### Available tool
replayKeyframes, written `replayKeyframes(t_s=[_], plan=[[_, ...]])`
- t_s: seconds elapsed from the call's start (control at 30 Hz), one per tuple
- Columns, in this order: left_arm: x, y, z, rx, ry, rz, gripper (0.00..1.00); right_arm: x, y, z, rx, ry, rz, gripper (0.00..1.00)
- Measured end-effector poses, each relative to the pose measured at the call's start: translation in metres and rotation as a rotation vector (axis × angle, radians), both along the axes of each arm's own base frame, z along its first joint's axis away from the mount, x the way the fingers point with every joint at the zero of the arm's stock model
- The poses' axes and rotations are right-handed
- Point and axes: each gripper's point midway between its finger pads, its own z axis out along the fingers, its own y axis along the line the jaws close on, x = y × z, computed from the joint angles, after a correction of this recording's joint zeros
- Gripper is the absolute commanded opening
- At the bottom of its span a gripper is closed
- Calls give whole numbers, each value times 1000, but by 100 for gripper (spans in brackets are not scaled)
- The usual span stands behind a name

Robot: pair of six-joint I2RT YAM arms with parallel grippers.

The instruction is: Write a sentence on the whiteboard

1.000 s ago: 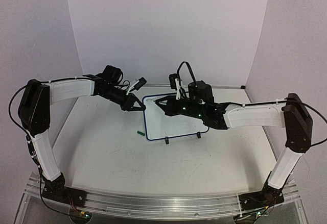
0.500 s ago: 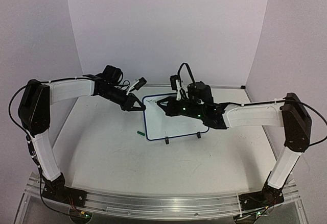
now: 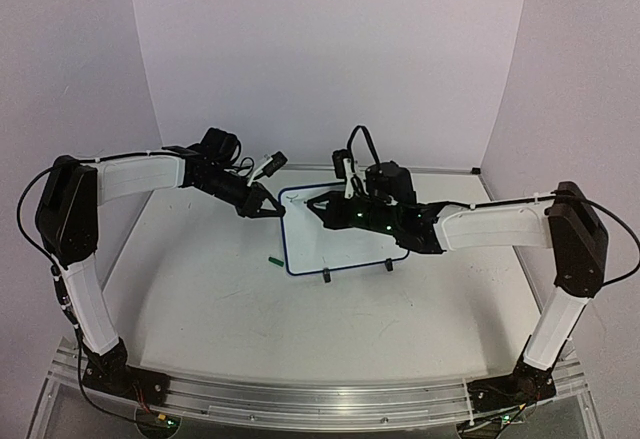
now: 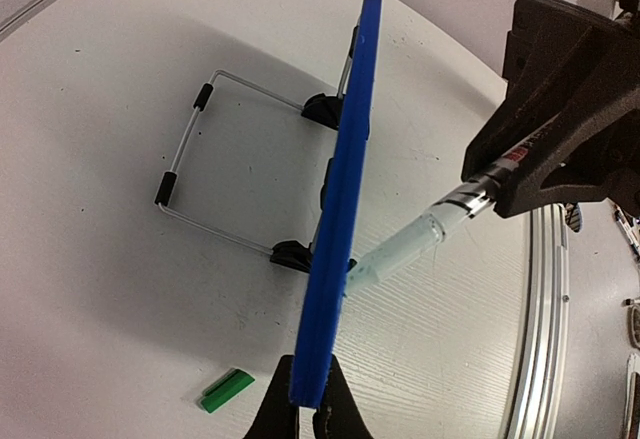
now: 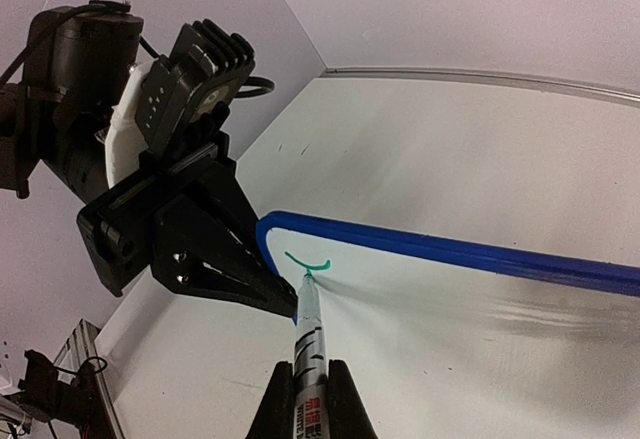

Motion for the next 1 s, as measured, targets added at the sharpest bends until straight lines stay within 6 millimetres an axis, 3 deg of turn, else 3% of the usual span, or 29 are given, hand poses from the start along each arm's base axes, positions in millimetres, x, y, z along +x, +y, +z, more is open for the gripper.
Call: replayKeyframes(t_s=[0.17,0.43,0.7,1.0], plan=[[0,0,0,2,-3,-1,0,-2,0,-6,-4,17,7,0],[-1,0,0,4,-4,-2,0,-11,-2,-31,-39,74,33,0],[-2,0,1,10,-8,-3,0,-18,-3,-35,-42,85,63,0],[-2,-1,1,11,-9,-3,0,-22,-12,-1,10,40,72,0]])
